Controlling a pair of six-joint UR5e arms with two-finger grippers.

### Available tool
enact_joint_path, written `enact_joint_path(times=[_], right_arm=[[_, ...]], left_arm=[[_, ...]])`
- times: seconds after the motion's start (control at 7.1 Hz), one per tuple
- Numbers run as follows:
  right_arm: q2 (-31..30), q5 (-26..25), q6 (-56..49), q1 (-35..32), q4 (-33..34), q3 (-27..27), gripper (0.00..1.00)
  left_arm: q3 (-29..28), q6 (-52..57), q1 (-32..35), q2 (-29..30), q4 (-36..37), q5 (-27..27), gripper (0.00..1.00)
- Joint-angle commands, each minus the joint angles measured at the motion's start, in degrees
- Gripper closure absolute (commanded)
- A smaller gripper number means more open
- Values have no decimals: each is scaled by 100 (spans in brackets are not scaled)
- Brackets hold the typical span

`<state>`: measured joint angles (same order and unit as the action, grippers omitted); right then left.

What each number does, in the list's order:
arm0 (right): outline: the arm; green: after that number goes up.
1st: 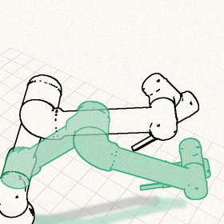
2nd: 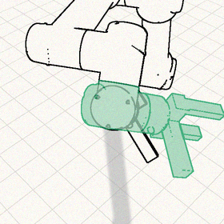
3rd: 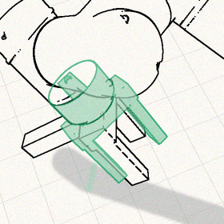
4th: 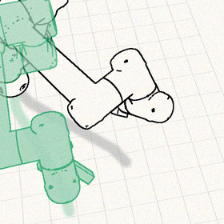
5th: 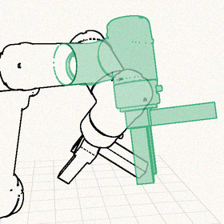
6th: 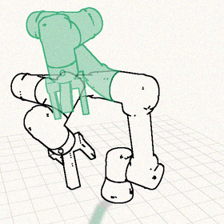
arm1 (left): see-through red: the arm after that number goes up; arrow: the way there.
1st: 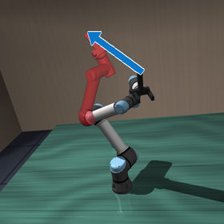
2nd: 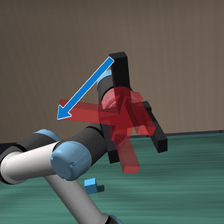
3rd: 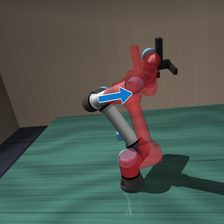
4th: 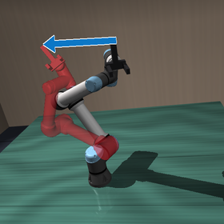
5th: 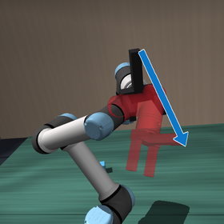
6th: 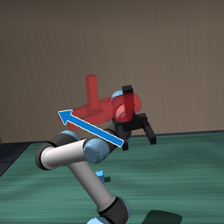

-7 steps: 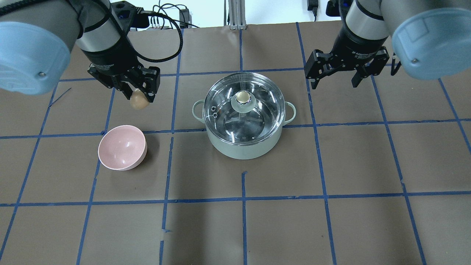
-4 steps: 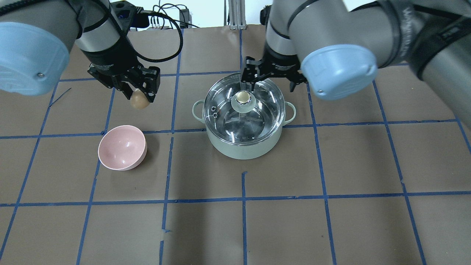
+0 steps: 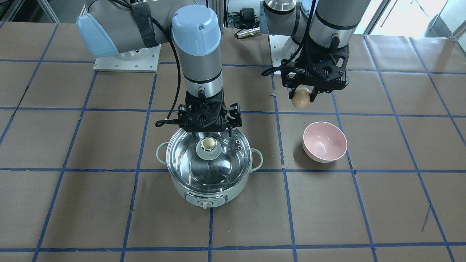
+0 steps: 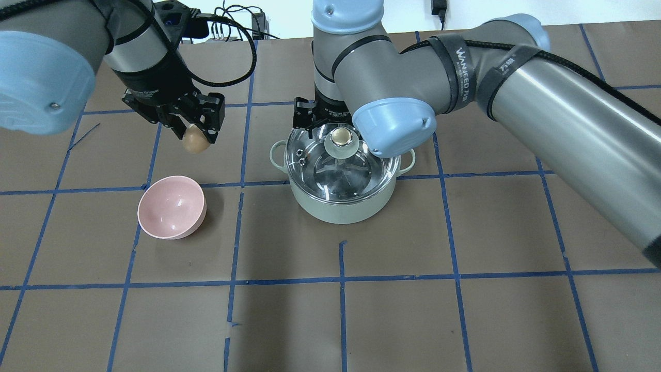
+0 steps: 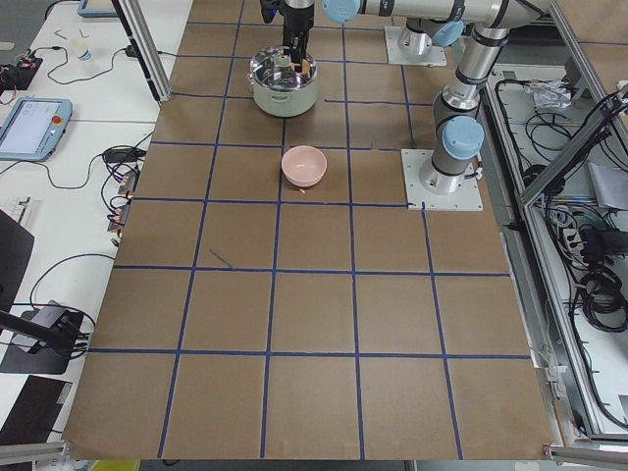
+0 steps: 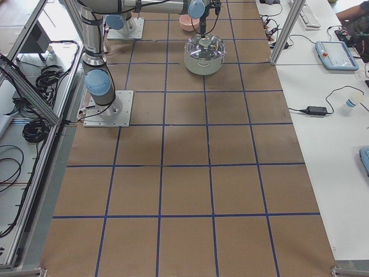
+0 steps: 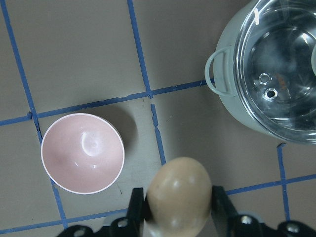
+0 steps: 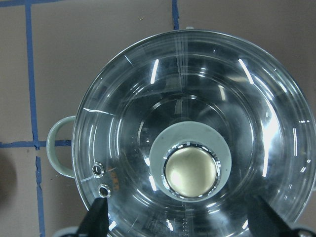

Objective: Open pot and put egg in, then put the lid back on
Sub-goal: 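Reach the right gripper to the glass lid knob and grasp it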

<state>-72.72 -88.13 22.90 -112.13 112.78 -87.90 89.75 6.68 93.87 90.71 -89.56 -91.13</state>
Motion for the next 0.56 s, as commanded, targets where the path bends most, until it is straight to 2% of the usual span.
enact_joint_path(times=[0.0,0.28,0.42], right_arm=[[178,-20,-260,16,155,-17,0],[223,-20,-278,51,253,-69,1],[232,-20,-278,51,253,-87,6]], left_arm=[[8,27,0,-9,0,-28,96],[8,27,0,-18,0,-19,96],[8,27,0,-9,0,-1,97]])
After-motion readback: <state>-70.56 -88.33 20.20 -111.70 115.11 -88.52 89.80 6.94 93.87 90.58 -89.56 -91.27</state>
